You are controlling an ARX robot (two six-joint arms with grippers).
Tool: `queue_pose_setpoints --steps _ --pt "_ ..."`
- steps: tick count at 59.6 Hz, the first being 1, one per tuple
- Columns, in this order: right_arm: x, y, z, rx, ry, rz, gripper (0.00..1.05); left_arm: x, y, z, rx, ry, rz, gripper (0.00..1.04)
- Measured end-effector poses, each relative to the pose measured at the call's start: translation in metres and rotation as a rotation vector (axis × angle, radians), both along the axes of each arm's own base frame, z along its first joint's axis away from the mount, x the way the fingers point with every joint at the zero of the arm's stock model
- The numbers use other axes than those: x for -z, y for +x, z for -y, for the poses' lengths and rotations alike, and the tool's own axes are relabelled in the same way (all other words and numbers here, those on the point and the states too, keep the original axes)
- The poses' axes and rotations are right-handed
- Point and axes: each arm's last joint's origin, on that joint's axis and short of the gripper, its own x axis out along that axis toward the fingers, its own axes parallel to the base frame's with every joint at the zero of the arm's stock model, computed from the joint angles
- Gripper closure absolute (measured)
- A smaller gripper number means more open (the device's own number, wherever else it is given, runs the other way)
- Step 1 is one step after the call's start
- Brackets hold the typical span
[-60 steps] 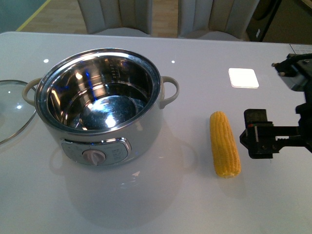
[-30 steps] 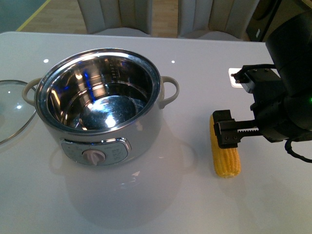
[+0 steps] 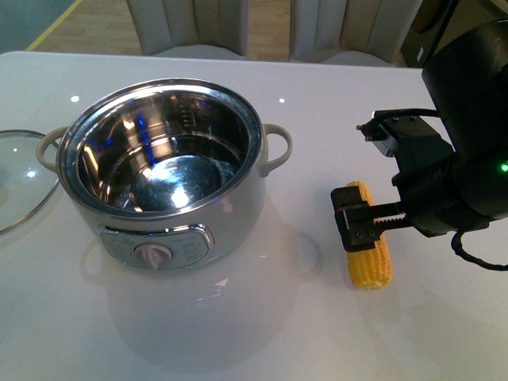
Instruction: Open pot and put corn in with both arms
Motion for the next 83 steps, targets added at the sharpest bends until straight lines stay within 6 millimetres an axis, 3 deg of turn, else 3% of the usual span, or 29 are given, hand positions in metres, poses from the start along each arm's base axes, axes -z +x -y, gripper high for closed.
queue_pose_setpoints --steps 26,83 --pt "0.02 -0.003 0.015 -0.043 -0.083 -0.094 0.09 0.0 0.0 0.0 0.0 0.0 0.0 0.07" --pt "0.048 0.012 -0.002 -0.019 -0.063 -0.081 0.09 0.0 0.0 0.0 0.0 0.0 0.0 0.07"
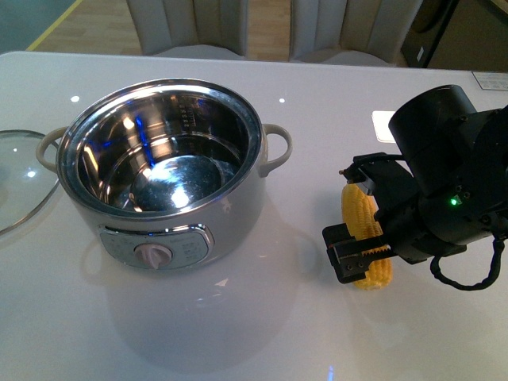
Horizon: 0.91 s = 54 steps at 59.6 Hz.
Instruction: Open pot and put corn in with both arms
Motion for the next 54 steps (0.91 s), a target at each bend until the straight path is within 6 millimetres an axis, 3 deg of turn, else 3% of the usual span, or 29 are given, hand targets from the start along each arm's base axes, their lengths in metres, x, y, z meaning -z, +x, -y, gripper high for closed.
queue_pose_setpoints --steps 7,8,19,35,45,54 --pt "0.003 0.0 -0.001 0.003 0.0 0.002 0.1 0.0 0.0 0.0 0.0 0.0 0.0 0.07" --pt "0.006 0.0 -0.003 0.016 0.001 0.01 0.42 0.0 0.0 0.0 0.0 0.0 0.0 0.07" --pt "0.006 0.0 -0.005 0.012 -0.002 0.016 0.65 0.0 0.0 0.0 0.0 0.0 0.0 0.07" --pt "-0.001 -0.01 0.002 0.011 0.023 0.008 0.78 0.0 0.0 0.0 0.0 0.0 0.0 0.07" --pt "-0.034 -0.017 0.014 0.002 0.092 0.076 0.82 0.0 0.0 0.0 0.0 0.0 0.0 0.07" --pt "-0.07 -0.022 0.01 -0.033 0.178 0.152 0.82 0.0 0.0 0.0 0.0 0.0 0.0 0.07"
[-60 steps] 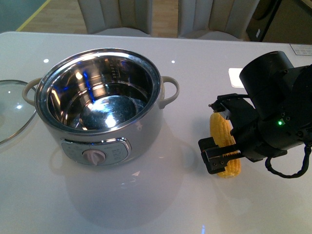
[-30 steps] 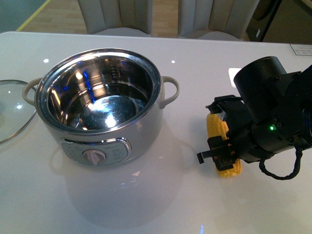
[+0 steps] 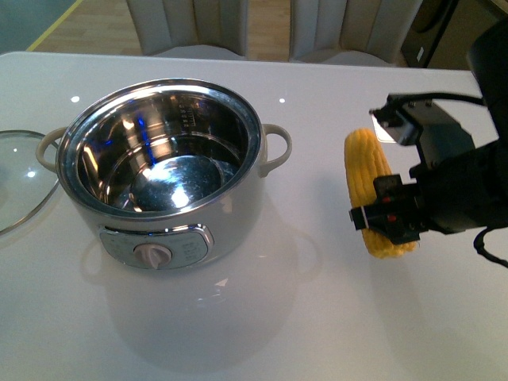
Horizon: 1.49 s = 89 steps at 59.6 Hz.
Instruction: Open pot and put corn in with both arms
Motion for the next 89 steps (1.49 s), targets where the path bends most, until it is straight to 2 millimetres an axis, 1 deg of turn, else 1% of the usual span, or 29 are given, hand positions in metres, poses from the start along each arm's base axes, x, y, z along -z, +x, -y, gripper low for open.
queue_pose_setpoints --steps 4,9,22,27,35,40,58,70,75,84,89 --pt "-0.014 -0.002 -0.005 -0.008 0.031 0.026 0.82 0.0 0.0 0.0 0.0 0.0 0.0 0.07" --pt "-0.03 -0.004 -0.018 -0.029 0.068 0.054 0.82 0.0 0.0 0.0 0.0 0.0 0.0 0.07" --pt "-0.049 -0.004 -0.05 -0.076 0.105 0.077 0.82 0.0 0.0 0.0 0.0 0.0 0.0 0.07" --pt "-0.062 -0.001 -0.069 -0.094 0.128 0.096 0.82 0.0 0.0 0.0 0.0 0.0 0.0 0.07" --pt "-0.076 0.005 -0.089 -0.113 0.153 0.116 0.82 0.0 0.0 0.0 0.0 0.0 0.0 0.07" --pt "-0.082 0.008 -0.1 -0.117 0.162 0.12 0.82 0.0 0.0 0.0 0.0 0.0 0.0 0.07" --pt "-0.09 0.025 -0.136 -0.116 0.175 0.1 0.82 0.0 0.0 0.0 0.0 0.0 0.0 0.07" --pt "-0.094 0.029 -0.155 -0.117 0.194 0.083 0.82 0.0 0.0 0.0 0.0 0.0 0.0 0.07" --pt "-0.093 0.03 -0.162 -0.122 0.193 0.076 0.82 0.0 0.0 0.0 0.0 0.0 0.0 0.07" --pt "-0.084 0.035 -0.175 -0.112 0.179 0.054 0.82 0.0 0.0 0.0 0.0 0.0 0.0 0.07" --pt "-0.082 0.038 -0.18 -0.103 0.18 0.045 0.82 0.0 0.0 0.0 0.0 0.0 0.0 0.07"
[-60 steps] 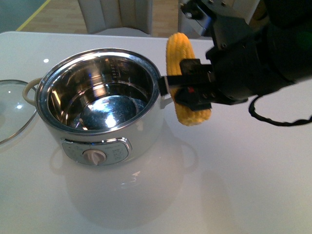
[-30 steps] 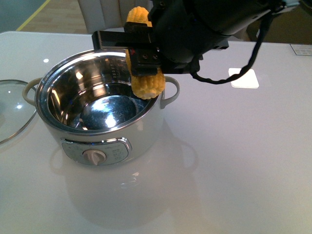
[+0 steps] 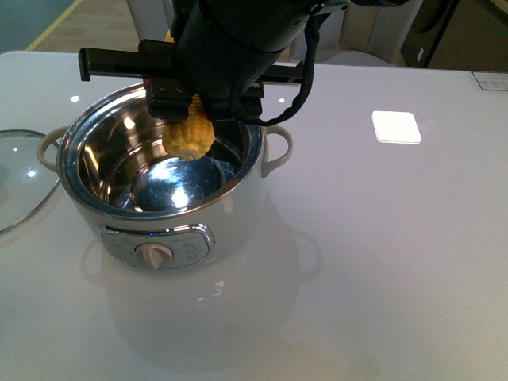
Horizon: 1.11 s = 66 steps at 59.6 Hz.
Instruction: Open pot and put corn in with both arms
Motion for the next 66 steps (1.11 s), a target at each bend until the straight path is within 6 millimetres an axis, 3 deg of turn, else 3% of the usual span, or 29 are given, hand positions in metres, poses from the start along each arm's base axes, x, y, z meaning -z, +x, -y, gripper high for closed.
queue_pose_setpoints --steps 28,45,59,66 --pt "0.003 0.013 -0.019 0.023 0.002 -0.013 0.82 0.0 0.0 0.0 0.0 0.0 0.0 0.07" --pt "0.009 0.016 -0.02 0.035 -0.008 -0.029 0.46 0.0 0.0 0.0 0.0 0.0 0.0 0.07" --pt "0.009 0.018 -0.018 0.049 -0.002 -0.033 0.09 0.0 0.0 0.0 0.0 0.0 0.0 0.07" --pt "0.008 0.02 -0.014 0.066 0.015 -0.032 0.09 0.0 0.0 0.0 0.0 0.0 0.0 0.07"
